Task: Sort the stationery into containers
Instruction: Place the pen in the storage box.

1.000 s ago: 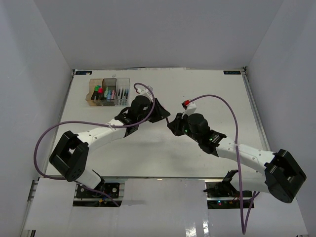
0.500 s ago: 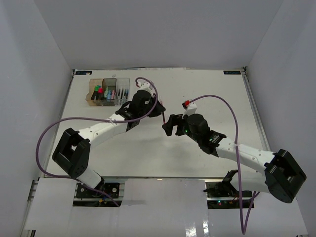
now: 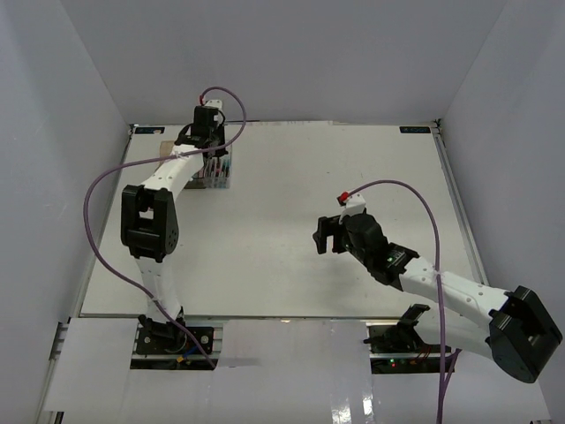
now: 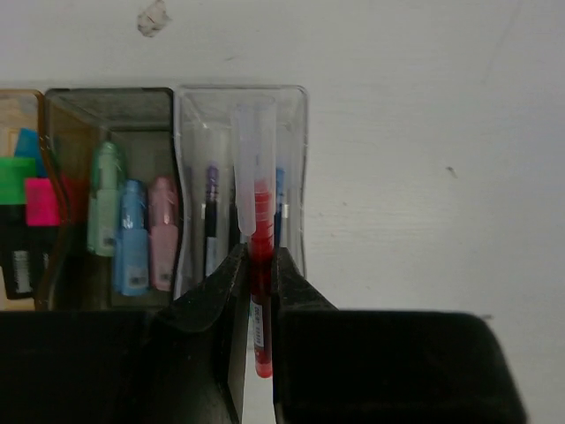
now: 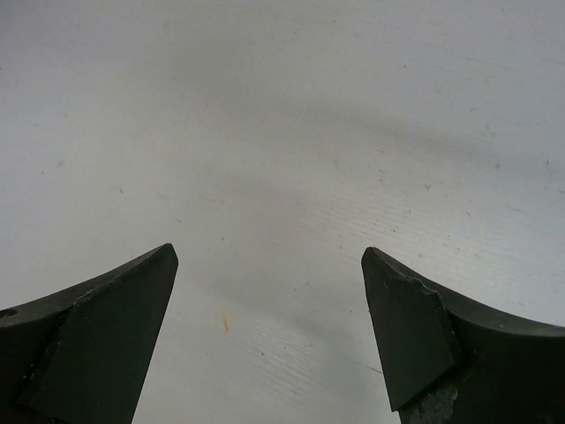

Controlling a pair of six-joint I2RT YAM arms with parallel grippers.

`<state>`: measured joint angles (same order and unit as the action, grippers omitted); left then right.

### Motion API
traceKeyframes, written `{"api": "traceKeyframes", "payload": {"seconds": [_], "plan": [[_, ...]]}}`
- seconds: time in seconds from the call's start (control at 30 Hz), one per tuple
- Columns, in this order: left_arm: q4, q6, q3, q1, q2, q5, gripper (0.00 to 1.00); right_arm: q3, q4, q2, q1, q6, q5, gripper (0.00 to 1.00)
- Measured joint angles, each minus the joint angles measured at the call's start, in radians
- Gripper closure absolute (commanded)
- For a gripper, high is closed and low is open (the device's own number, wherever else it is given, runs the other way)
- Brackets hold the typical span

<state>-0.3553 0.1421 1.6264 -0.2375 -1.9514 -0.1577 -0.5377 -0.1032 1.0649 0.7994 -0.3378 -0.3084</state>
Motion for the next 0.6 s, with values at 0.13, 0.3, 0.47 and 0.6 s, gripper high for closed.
{"api": "traceKeyframes", "payload": {"seconds": [0.13, 0.3, 0.47, 0.6], "plan": [[-0.048, -0.073, 0.109, 0.041, -0.126, -0.01, 0.75, 0.04, 0.02, -0.027, -0.001, 0.01, 0.0, 0.1], [-0.097, -0.114, 0.174, 0.048, -0.22, -0.01, 0.58, 0.047, 0.045, -0.064, -0.001, 0.016, -0.005, 0.1], [-0.123, -0.124, 0.175, 0.048, -0.221, -0.007, 0.39, 0.047, 0.059, -0.102, -0.001, 0.037, -0.034, 0.1], [-0.144, -0.114, 0.153, 0.048, -0.166, 0.009, 0.23, 0.038, 0.108, -0.128, -0.001, 0.064, -0.071, 0.1]]}}
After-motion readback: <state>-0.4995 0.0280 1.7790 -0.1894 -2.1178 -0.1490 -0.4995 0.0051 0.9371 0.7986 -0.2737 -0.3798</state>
